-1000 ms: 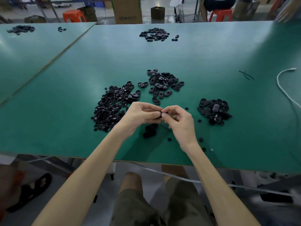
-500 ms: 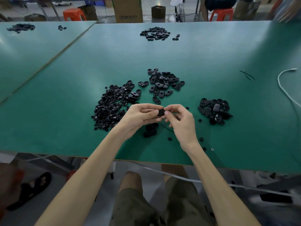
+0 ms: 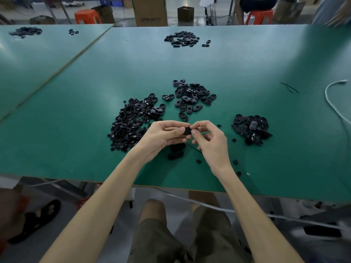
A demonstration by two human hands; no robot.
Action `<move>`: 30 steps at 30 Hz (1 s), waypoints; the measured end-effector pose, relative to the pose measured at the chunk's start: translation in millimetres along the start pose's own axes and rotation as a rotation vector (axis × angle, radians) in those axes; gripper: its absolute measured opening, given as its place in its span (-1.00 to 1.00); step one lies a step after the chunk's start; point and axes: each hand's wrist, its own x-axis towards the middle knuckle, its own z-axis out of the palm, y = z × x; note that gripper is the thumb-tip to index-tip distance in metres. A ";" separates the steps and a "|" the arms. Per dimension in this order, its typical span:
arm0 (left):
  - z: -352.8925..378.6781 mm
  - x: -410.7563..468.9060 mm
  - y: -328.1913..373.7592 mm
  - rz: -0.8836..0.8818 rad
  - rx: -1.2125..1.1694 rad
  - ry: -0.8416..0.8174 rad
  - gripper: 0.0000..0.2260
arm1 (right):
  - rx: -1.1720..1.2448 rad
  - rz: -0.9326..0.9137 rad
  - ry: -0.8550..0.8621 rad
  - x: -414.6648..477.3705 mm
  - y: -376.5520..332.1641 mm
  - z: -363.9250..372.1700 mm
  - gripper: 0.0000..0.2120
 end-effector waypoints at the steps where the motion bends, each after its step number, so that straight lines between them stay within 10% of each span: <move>1: -0.1 0.2 -0.4 0.002 -0.002 -0.001 -0.78 | 0.002 -0.003 0.002 -0.2 -0.5 0.0 -0.88; 30: 6.4 0.6 -4.1 0.011 0.117 0.073 -0.82 | 0.161 0.060 -0.025 1.8 7.2 -2.7 -0.89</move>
